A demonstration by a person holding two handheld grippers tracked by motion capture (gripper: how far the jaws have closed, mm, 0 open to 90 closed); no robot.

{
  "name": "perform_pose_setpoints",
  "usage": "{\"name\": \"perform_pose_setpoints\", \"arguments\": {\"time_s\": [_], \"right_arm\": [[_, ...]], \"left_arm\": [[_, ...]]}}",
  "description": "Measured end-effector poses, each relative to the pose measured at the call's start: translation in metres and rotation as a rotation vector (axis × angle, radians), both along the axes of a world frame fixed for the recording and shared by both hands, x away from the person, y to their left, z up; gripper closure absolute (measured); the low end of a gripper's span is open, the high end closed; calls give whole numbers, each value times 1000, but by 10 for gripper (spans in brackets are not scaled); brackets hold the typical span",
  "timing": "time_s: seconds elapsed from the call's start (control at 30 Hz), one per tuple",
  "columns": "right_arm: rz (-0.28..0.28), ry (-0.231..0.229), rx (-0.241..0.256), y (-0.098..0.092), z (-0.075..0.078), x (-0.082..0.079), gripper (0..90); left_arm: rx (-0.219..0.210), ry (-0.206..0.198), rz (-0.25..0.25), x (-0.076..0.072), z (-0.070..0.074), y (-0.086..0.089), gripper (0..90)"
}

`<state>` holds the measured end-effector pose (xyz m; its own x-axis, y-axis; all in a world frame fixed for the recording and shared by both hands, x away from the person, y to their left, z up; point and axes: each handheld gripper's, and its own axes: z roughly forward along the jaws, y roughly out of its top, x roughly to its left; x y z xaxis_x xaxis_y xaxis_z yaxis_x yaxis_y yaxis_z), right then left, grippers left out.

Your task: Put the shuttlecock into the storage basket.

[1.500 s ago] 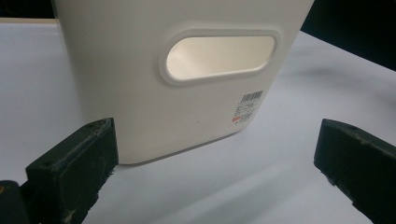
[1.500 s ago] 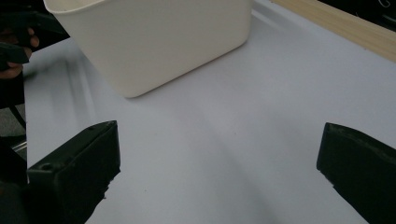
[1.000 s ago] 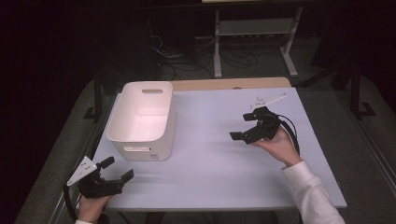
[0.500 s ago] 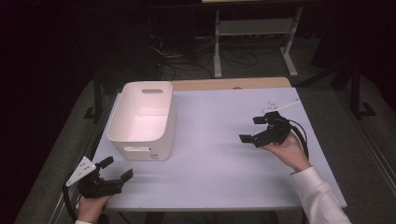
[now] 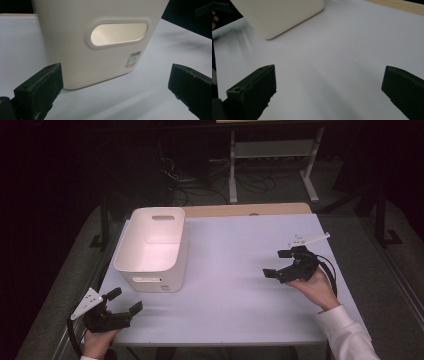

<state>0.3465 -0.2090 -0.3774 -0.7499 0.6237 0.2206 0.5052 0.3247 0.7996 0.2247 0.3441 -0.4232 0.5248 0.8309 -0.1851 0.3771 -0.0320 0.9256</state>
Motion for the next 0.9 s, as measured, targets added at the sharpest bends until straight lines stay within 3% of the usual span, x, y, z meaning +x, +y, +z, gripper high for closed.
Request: {"name": "perform_pose_setpoints", "arguments": {"time_s": [0.9], "right_arm": [[-78, -34, 13, -23, -24, -20, 0]], "left_arm": [[26, 2, -20, -1, 0, 1, 0]]}}
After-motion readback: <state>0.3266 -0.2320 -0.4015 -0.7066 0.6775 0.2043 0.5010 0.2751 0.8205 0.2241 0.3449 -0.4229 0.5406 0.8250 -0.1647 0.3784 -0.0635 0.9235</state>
